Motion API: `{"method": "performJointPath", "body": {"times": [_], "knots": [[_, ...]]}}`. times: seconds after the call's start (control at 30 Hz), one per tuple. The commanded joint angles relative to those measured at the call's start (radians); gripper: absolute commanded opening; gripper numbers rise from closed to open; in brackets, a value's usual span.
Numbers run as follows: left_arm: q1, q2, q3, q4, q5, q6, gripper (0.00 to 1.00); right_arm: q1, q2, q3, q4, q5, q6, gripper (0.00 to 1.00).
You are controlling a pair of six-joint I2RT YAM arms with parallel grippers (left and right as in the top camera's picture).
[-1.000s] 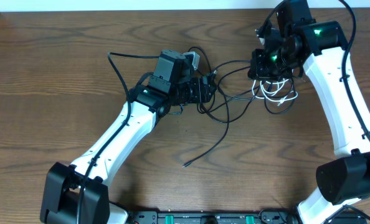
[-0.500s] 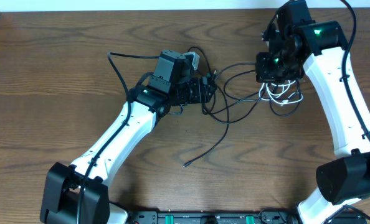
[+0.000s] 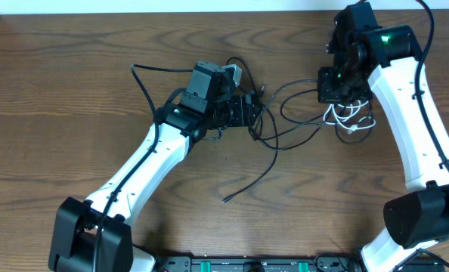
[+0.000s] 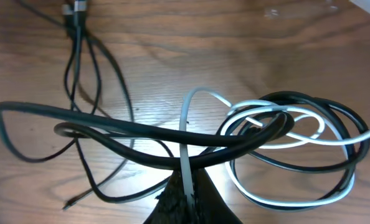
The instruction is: Untangle cables
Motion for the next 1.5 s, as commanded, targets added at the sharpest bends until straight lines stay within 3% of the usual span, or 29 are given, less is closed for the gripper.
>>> {"method": "performJointPath", "body": {"times": [0.0, 1.47], "knots": [[-0.002, 0.002, 0.030, -0.003, -0.009, -0.002, 0.66, 0.008, -0.031, 0.001, -0.005, 0.048, 0.023, 0.01], [-0.002, 0.002, 0.030, -0.002, -0.009, -0.002, 0.66, 0.008, -0.031, -0.024, -0.001, 0.048, 0.023, 0.01]]}}
